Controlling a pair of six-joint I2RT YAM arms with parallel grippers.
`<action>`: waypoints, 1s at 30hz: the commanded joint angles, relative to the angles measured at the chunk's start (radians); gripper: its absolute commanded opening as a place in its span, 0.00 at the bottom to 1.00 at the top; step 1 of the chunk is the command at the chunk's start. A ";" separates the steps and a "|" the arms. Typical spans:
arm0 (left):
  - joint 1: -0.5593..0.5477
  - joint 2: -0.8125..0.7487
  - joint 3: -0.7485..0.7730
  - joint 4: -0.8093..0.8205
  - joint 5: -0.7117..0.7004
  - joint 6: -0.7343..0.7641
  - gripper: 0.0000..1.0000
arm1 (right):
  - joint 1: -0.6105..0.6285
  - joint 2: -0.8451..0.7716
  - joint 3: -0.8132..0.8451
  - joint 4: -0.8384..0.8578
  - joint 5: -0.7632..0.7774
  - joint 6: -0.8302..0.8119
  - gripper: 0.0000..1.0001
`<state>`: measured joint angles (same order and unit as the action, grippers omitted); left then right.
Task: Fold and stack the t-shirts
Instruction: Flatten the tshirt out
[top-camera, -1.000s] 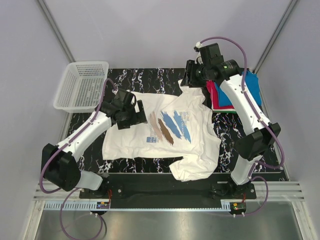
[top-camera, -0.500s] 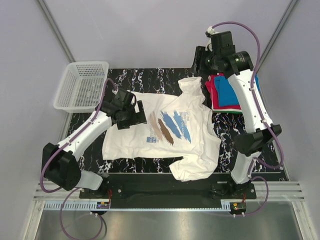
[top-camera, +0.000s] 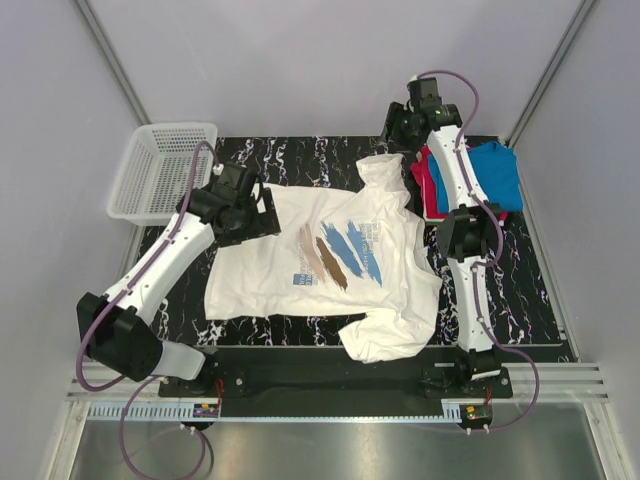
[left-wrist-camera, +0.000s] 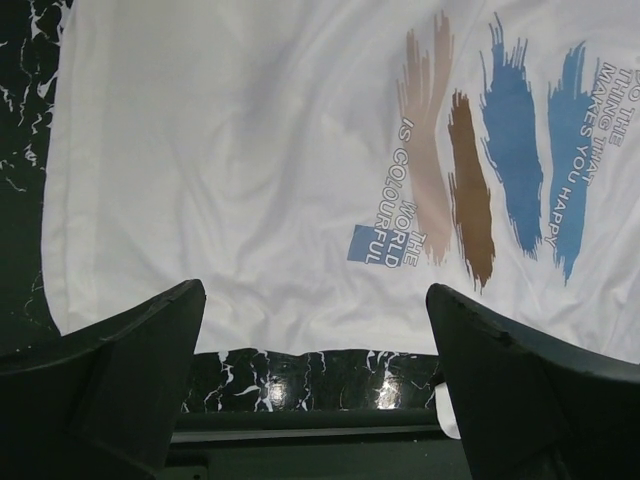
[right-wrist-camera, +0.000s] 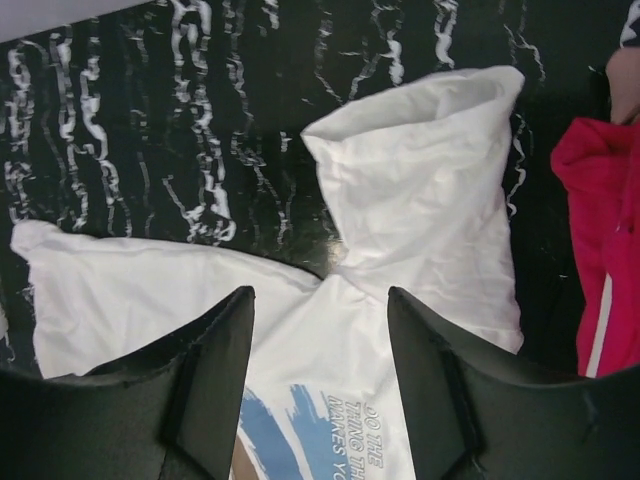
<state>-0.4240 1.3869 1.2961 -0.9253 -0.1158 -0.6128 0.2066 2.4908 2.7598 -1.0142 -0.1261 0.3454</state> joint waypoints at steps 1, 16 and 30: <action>0.011 -0.043 0.000 -0.014 -0.025 0.013 0.99 | -0.062 0.000 0.000 0.133 -0.047 0.047 0.63; 0.054 -0.017 -0.064 0.003 0.002 0.054 0.99 | -0.133 0.166 -0.002 0.227 -0.141 0.056 0.68; 0.054 -0.029 -0.086 0.005 0.025 0.059 0.99 | -0.131 0.293 0.009 0.305 -0.133 0.098 0.68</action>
<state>-0.3710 1.3773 1.2274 -0.9451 -0.1081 -0.5682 0.0700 2.7808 2.7430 -0.7715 -0.2531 0.4274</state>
